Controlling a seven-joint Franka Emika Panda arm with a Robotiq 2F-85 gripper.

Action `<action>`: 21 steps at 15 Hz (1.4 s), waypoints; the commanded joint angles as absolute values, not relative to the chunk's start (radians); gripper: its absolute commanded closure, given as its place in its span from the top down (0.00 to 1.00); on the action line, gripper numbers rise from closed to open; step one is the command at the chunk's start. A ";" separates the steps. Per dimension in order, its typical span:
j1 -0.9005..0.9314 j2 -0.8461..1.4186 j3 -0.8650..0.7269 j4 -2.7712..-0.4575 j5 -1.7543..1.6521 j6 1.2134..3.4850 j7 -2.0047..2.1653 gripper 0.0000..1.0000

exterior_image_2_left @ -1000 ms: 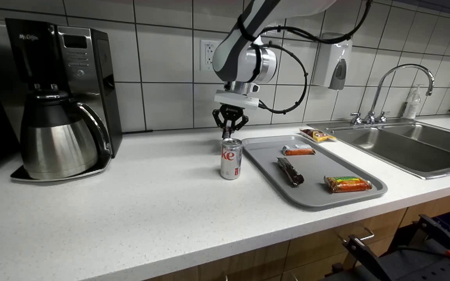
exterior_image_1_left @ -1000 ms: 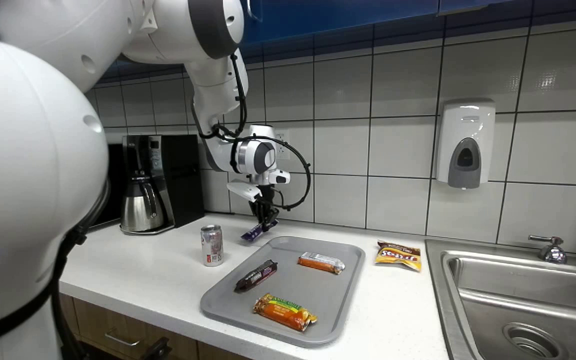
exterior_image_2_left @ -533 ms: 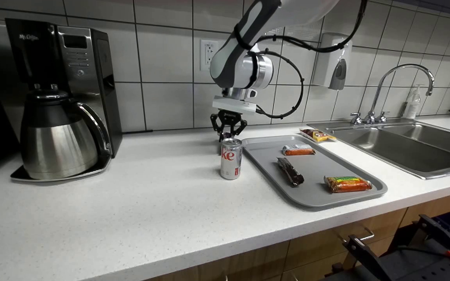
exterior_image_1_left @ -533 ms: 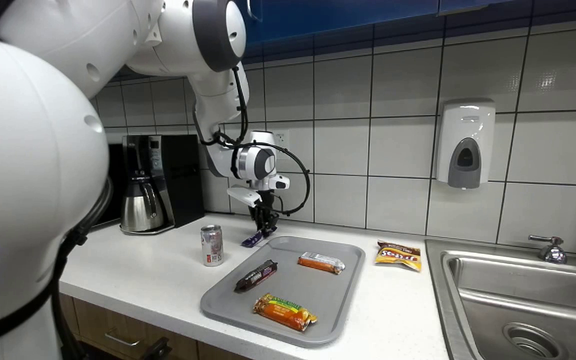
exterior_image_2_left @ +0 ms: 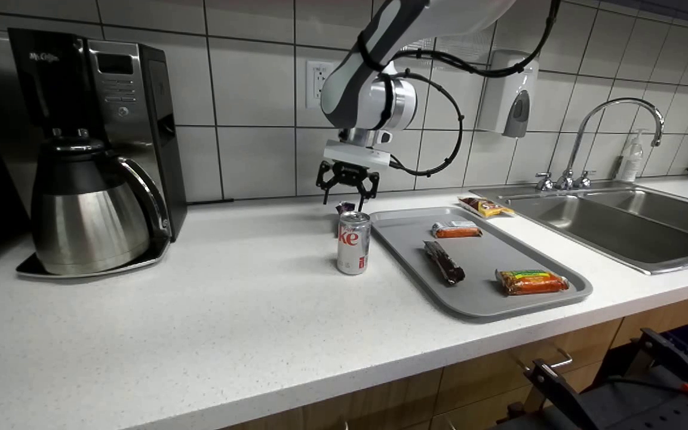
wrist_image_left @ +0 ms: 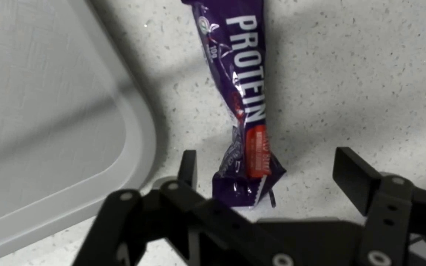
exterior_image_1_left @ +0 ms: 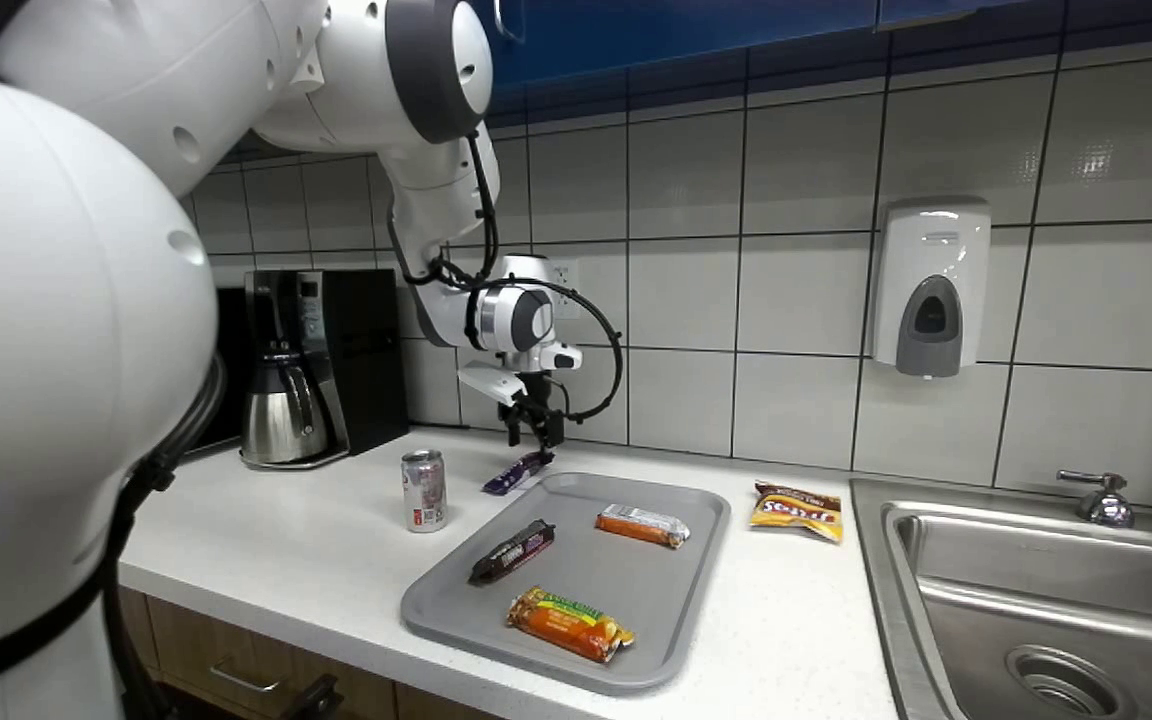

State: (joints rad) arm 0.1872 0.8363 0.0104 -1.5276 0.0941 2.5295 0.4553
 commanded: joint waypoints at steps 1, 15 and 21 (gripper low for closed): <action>0.173 0.790 0.007 -1.547 0.115 2.502 0.431 1.00; 0.126 0.550 -0.001 -1.814 0.125 2.534 0.416 1.00; 0.099 0.428 -0.007 -1.993 0.123 2.551 0.389 1.00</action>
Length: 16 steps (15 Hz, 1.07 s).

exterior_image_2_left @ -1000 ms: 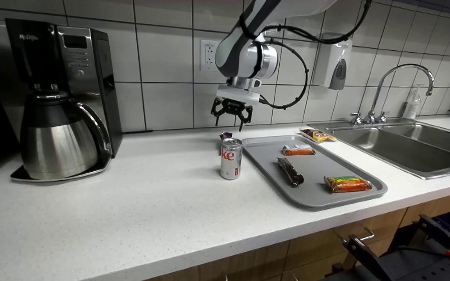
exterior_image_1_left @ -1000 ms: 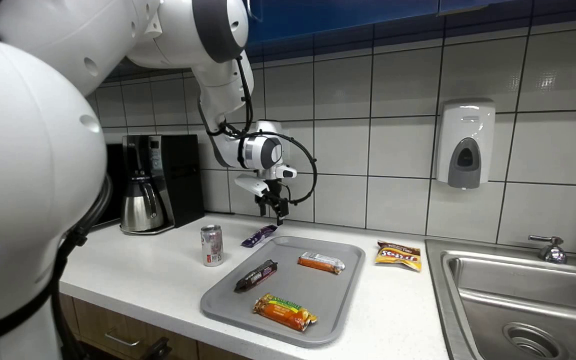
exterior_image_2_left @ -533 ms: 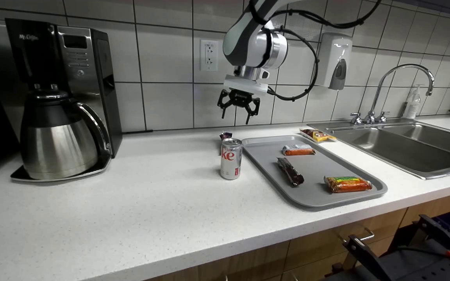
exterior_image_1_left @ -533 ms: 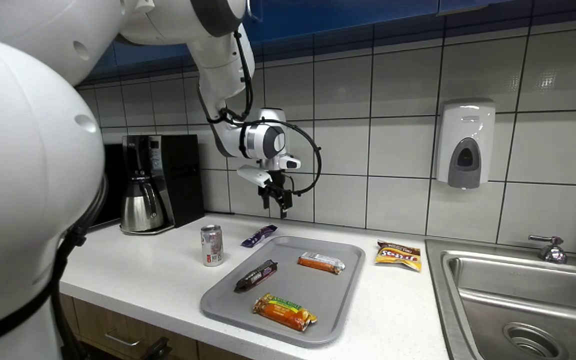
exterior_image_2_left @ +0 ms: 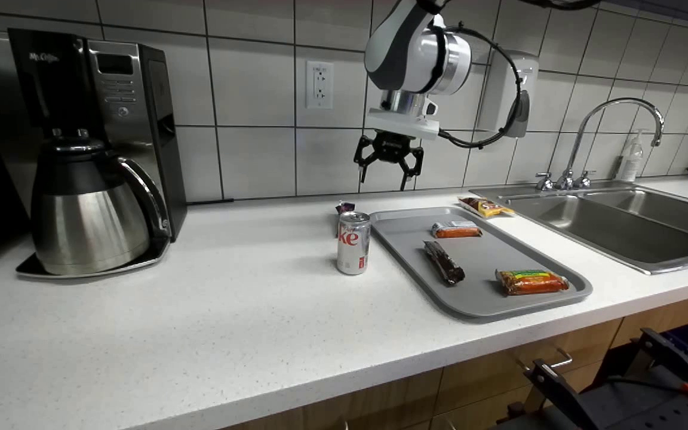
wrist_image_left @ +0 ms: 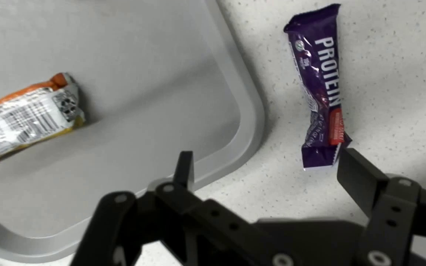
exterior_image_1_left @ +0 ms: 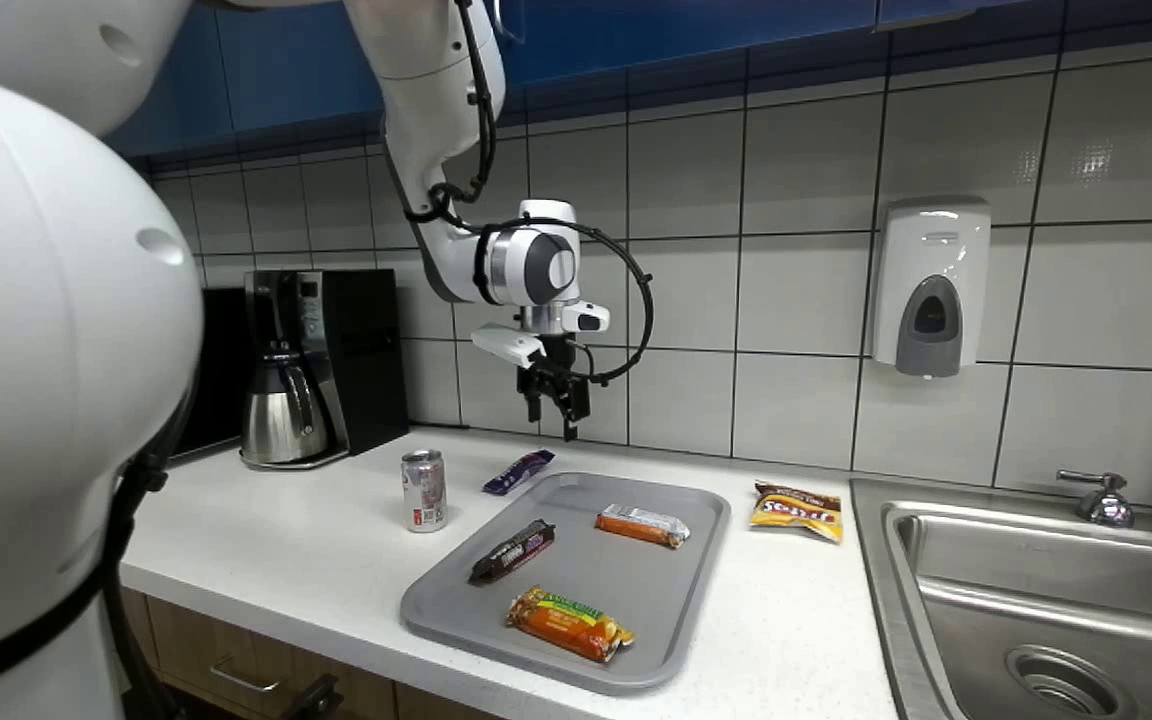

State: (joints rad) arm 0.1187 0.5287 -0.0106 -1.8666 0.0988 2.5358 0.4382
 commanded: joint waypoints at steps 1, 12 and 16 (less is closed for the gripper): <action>0.095 0.407 -0.009 -2.022 0.121 2.552 0.382 1.00; 0.071 0.227 -0.011 -2.277 0.104 2.551 0.315 1.00; 0.068 0.197 -0.015 -2.333 0.099 2.553 0.302 1.00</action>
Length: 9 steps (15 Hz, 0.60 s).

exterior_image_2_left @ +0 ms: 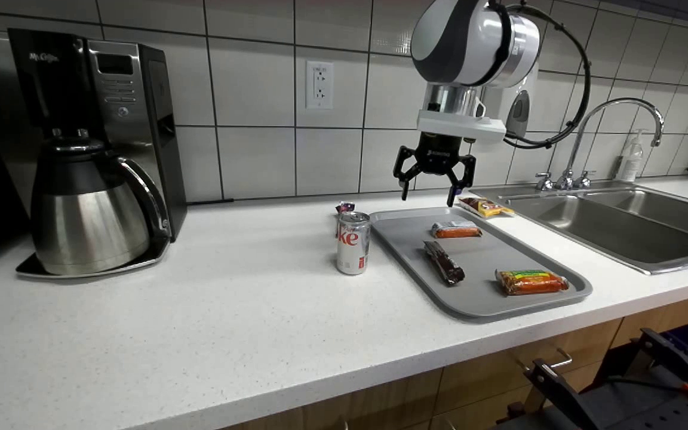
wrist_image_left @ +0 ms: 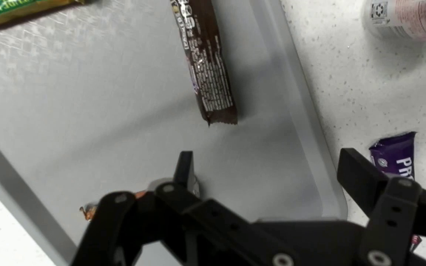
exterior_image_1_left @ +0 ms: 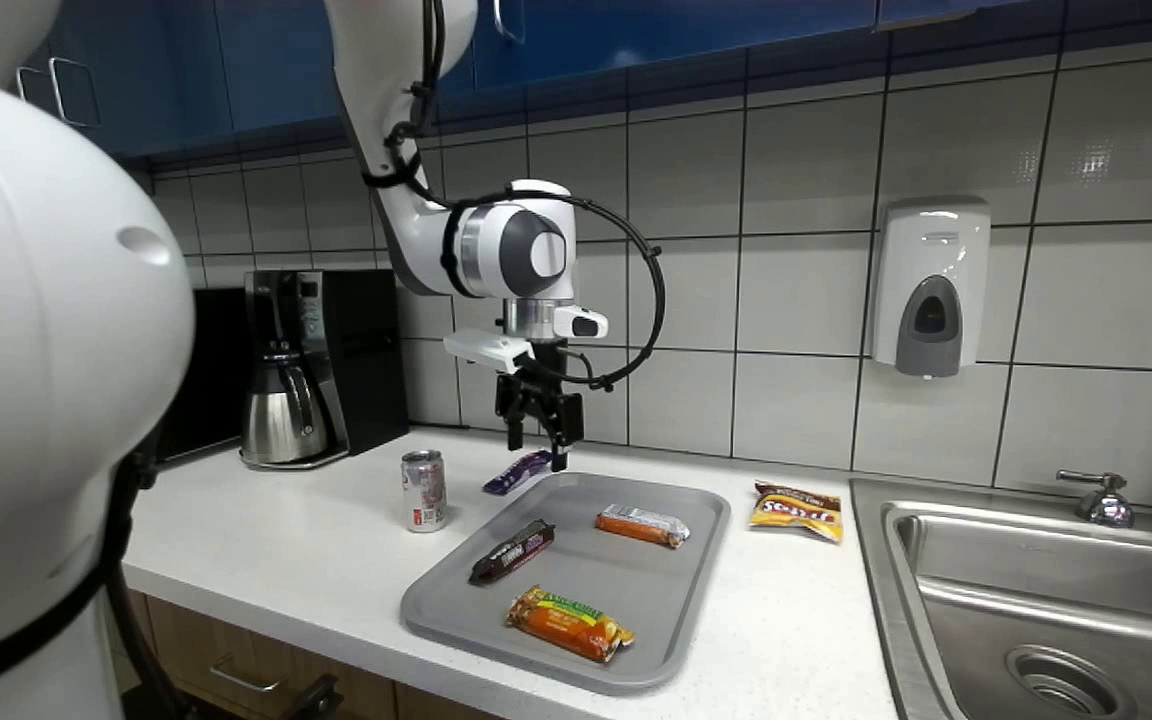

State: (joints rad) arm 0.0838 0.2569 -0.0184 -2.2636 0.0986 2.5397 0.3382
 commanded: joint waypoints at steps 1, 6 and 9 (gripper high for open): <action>0.068 0.192 -0.016 -2.345 0.097 2.557 0.301 1.00; 0.070 0.183 -0.020 -2.398 0.087 2.578 0.302 1.00; 0.073 0.195 -0.024 -2.413 0.079 2.589 0.312 1.00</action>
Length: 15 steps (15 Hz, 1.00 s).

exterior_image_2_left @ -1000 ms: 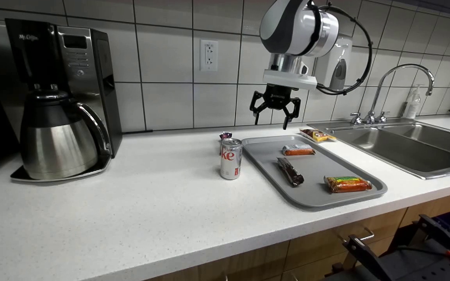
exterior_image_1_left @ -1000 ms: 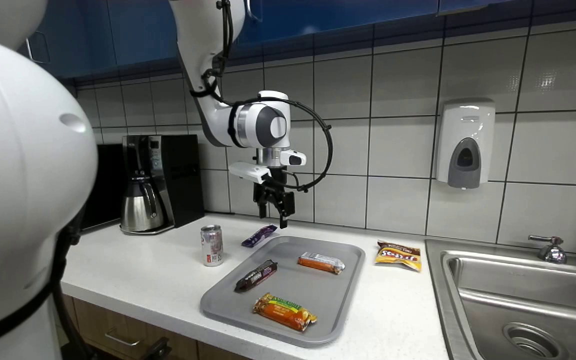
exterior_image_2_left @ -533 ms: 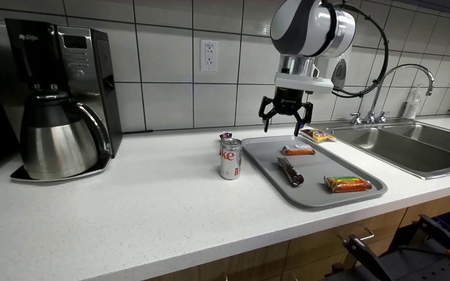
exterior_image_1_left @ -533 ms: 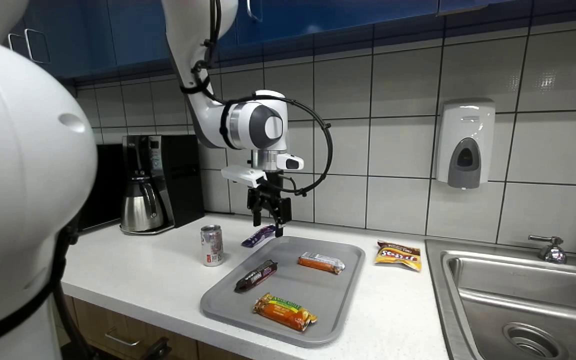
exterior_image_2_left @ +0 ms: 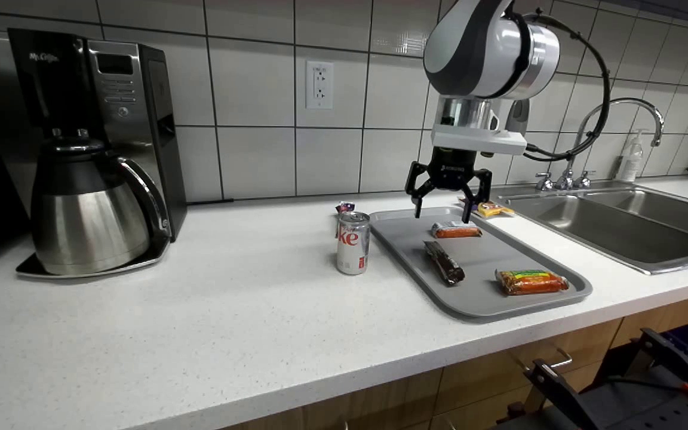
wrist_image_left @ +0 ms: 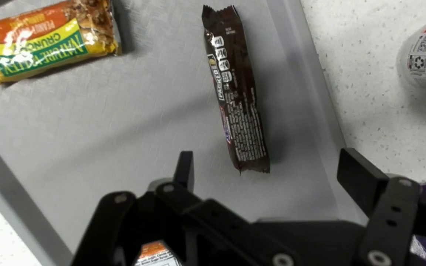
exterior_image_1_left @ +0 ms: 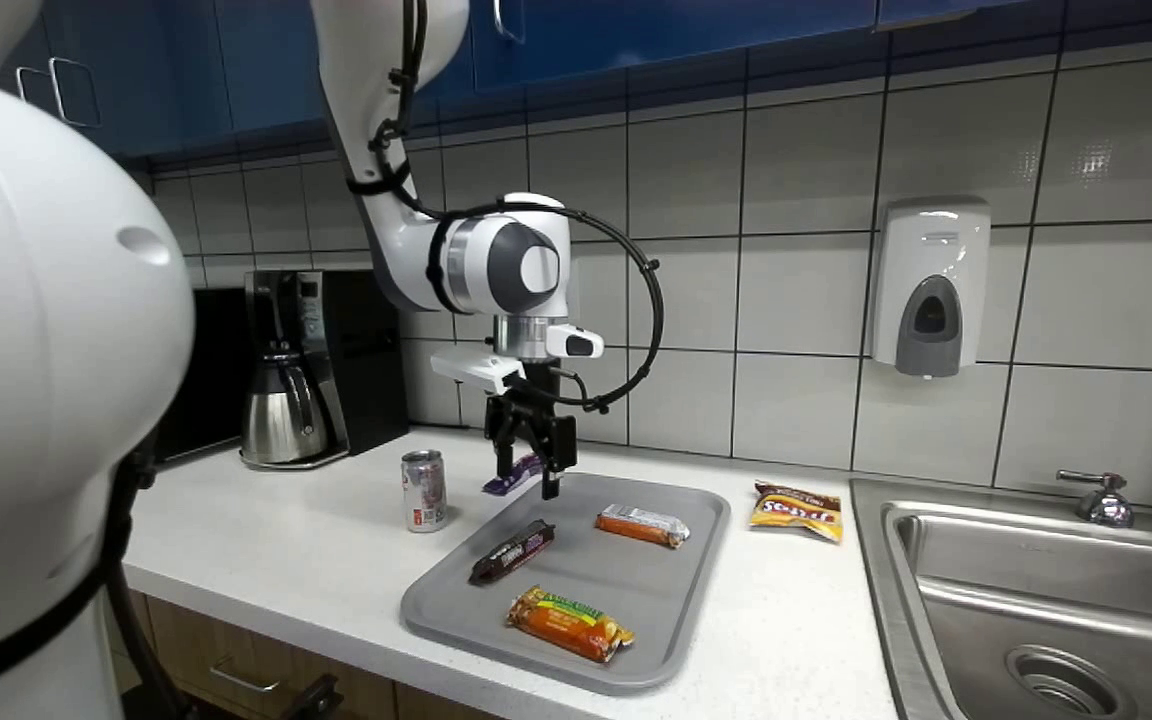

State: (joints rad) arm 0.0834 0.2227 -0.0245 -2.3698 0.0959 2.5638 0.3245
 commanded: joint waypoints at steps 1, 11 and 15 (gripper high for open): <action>0.073 0.198 -0.026 -2.417 0.076 2.593 0.314 1.00; 0.079 0.268 -0.038 -2.413 0.055 2.623 0.323 1.00; 0.083 0.301 -0.036 -2.402 0.060 2.636 0.322 1.00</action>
